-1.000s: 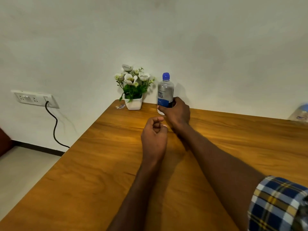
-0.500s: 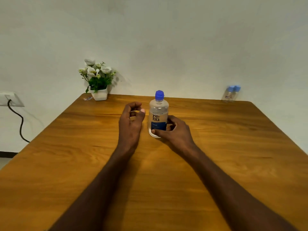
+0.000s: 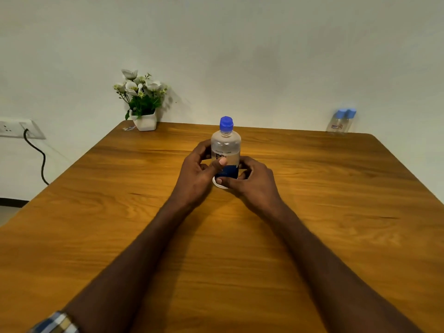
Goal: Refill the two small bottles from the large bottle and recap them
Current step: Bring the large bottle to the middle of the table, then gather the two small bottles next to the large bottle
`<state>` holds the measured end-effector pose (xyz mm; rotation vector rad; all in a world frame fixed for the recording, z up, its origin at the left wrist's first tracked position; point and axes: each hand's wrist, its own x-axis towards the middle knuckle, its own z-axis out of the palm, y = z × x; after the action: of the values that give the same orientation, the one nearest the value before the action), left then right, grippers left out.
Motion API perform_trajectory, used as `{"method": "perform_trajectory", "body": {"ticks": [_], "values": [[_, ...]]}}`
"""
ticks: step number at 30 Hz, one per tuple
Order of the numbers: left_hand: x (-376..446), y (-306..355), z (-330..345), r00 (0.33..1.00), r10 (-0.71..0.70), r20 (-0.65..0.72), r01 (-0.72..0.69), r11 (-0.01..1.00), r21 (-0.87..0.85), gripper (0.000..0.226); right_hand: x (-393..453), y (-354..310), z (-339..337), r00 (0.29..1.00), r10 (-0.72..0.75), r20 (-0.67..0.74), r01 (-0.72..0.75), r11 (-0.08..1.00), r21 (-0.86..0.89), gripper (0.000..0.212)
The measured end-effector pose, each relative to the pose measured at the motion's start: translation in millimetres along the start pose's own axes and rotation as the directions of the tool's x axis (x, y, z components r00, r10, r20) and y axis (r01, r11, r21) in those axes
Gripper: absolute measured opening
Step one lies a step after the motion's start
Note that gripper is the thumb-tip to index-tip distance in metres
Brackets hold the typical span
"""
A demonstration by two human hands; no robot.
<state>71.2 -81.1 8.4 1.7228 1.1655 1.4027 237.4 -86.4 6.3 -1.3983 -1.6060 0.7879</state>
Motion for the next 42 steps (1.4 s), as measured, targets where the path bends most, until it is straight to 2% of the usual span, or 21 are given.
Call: {"method": "perform_trajectory", "body": {"ticks": [6,8,9,10,12,14,15,17,19,21,24,26,27,30,33,37,40,42], "values": [[-0.3,-3.2,0.4,1.000,-0.026,-0.013,0.026,1.000,-0.012,0.059,-0.6,0.2,-1.3,0.999,-0.033,0.040,0.034,0.999,-0.016,0.082],[-5.5,2.6,3.5,0.987,-0.004,-0.158,0.018,0.996,0.084,0.062,-0.9,-0.1,-5.2,0.994,-0.025,0.110,0.027,0.999,-0.016,0.098],[-10.2,7.2,5.7,0.955,0.066,-0.289,-0.015,0.984,0.176,0.056,-1.4,-0.6,-8.4,0.990,-0.009,0.141,0.009,1.000,-0.002,0.108],[-15.9,12.4,7.2,0.894,0.183,-0.409,-0.071,0.959,0.275,0.046,-1.4,-1.2,-12.8,0.986,0.012,0.164,-0.014,1.000,0.016,0.115],[-26.9,23.9,11.9,0.792,0.379,-0.479,-0.177,0.893,0.413,0.028,-3.5,-1.7,-23.4,0.982,0.045,0.186,-0.055,0.997,0.053,0.116],[-38.4,37.1,22.3,0.785,0.472,-0.401,-0.282,0.849,0.447,0.017,-6.5,1.0,-34.6,0.990,0.036,0.140,-0.043,0.998,0.053,0.099],[-45.0,43.8,31.8,0.790,0.504,-0.350,-0.338,0.834,0.437,0.016,-7.7,5.1,-40.4,0.998,0.009,0.063,-0.014,0.997,0.072,0.086],[-55.1,57.8,59.5,0.815,0.545,-0.195,-0.444,0.805,0.394,0.023,-11.6,16.1,-54.8,0.982,-0.012,-0.189,0.048,0.981,0.187,0.055],[-55.6,65.1,93.6,0.881,0.472,-0.013,-0.446,0.840,0.310,0.030,-13.9,29.8,-72.1,0.908,0.043,-0.417,0.060,0.971,0.233,0.027],[-38.0,56.1,124.4,0.938,0.321,0.130,-0.344,0.903,0.257,0.033,-15.2,44.8,-93.0,0.815,0.115,-0.569,0.020,0.974,0.225,0.016],[8.6,34.6,164.9,0.954,0.202,0.221,-0.260,0.926,0.275,0.029,-14.6,68.6,-137.7,0.718,0.178,-0.673,-0.037,0.975,0.218,0.016],[39.4,24.2,184.4,0.960,0.103,0.261,-0.197,0.911,0.364,0.027,-6.0,84.6,-164.9,0.706,0.210,-0.677,-0.081,0.973,0.217,0.020],[52.4,19.8,192.7,0.959,0.060,0.276,-0.186,0.871,0.454,0.027,1.7,92.7,-177.0,0.712,0.216,-0.668,-0.105,0.974,0.203,0.022],[81.4,3.6,210.5,0.949,-0.011,0.314,-0.232,0.648,0.725,0.038,34.5,114.7,-202.3,0.744,0.199,-0.637,-0.162,0.980,0.116,0.029],[101.3,-6.3,218.6,0.949,-0.085,0.303,-0.185,0.629,0.755,0.053,73.6,132.6,-217.0,0.773,0.145,-0.618,-0.187,0.982,-0.003,0.042],[110.3,-12.9,221.9,0.956,-0.071,0.283,-0.177,0.628,0.757,0.054,118.8,144.7,-222.2,0.778,0.082,-0.623,-0.198,0.973,-0.120,0.043],[111.3,-13.4,222.0,0.960,-0.058,0.272,-0.176,0.631,0.756,0.052,148.4,146.4,-219.8,0.714,0.074,-0.697,-0.223,0.967,-0.126,0.046],[111.9,-14.0,221.8,0.962,-0.050,0.269,-0.178,0.631,0.755,0.051,165.8,147.7,-217.0,0.651,0.044,-0.758,-0.180,0.979,-0.098,0.047]]}}
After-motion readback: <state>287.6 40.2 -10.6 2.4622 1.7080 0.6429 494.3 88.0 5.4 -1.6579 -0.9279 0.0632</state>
